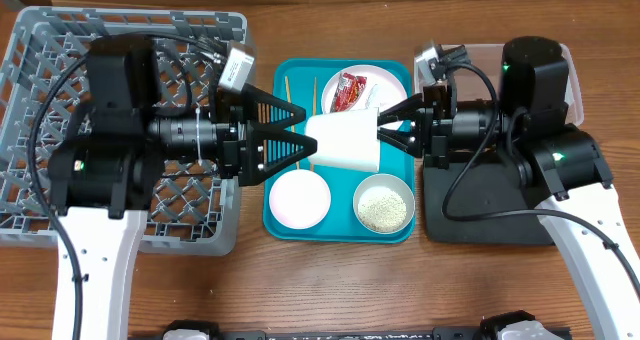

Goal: Sort waste into correct bins and load items into the dishwasher

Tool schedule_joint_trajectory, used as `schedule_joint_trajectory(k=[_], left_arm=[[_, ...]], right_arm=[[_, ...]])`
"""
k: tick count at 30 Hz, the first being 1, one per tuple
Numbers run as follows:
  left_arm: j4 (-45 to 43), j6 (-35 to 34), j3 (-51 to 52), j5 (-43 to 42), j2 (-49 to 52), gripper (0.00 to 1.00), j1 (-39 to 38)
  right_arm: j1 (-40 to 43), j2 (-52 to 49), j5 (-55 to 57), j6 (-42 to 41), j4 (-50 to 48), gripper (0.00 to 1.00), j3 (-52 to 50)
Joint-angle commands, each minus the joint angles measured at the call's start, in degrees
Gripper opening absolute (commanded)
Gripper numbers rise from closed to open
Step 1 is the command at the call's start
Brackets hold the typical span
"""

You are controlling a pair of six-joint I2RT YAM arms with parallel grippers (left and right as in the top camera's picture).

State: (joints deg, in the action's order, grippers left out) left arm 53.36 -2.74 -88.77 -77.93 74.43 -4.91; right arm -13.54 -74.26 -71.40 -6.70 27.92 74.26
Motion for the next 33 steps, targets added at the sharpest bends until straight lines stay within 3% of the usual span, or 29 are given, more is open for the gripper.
schedule_joint_trajectory(k=[1, 7, 12, 19, 20, 22, 24, 27, 33], left_arm=[[0.17, 1.49, -0.96, -8.35, 1.77, 0.88, -0.24], [0.15, 1.51, -0.96, -12.66, 4.33, 0.88, -0.94], [0.28, 1.57, -0.94, -11.3, 4.7, 0.87, -2.34], [0.35, 1.51, -0.94, -8.63, 4.72, 0.66, -2.64], [0.35, 1.51, -0.94, -8.63, 4.72, 0.64, -2.64], [0.35, 1.51, -0.94, -8.63, 4.72, 0.56, -2.64], [0.35, 1.49, -0.96, -8.57, 4.72, 0.48, -2.6], [0.33, 1.49, -0.96, -8.02, 4.68, 0.45, -2.49], [0.52, -1.68, -0.98, 1.51, 4.37, 0.4, -1.16]], right_arm=[[-0.7, 0.15, -4.57, -3.72, -3.5, 0.04, 1.25], [-4.04, -0.44, 2.1, -8.59, -8.26, 0.04, 1.25], [-5.38, -0.55, 3.58, -10.14, -10.95, 0.04, 1.25], [-7.78, -0.55, 3.65, -10.99, -14.36, 0.06, 1.25], [-7.76, -0.55, 3.65, -10.97, -14.16, 0.17, 1.25], [-7.74, -0.55, 3.63, -10.97, -14.1, 0.66, 1.25], [-7.34, -0.55, 3.65, -10.97, -13.99, 0.9, 1.25], [-5.77, -0.55, 3.65, -10.97, -13.35, 0.98, 1.25], [0.07, -0.48, 5.6, -11.08, -6.51, 1.0, 1.25]])
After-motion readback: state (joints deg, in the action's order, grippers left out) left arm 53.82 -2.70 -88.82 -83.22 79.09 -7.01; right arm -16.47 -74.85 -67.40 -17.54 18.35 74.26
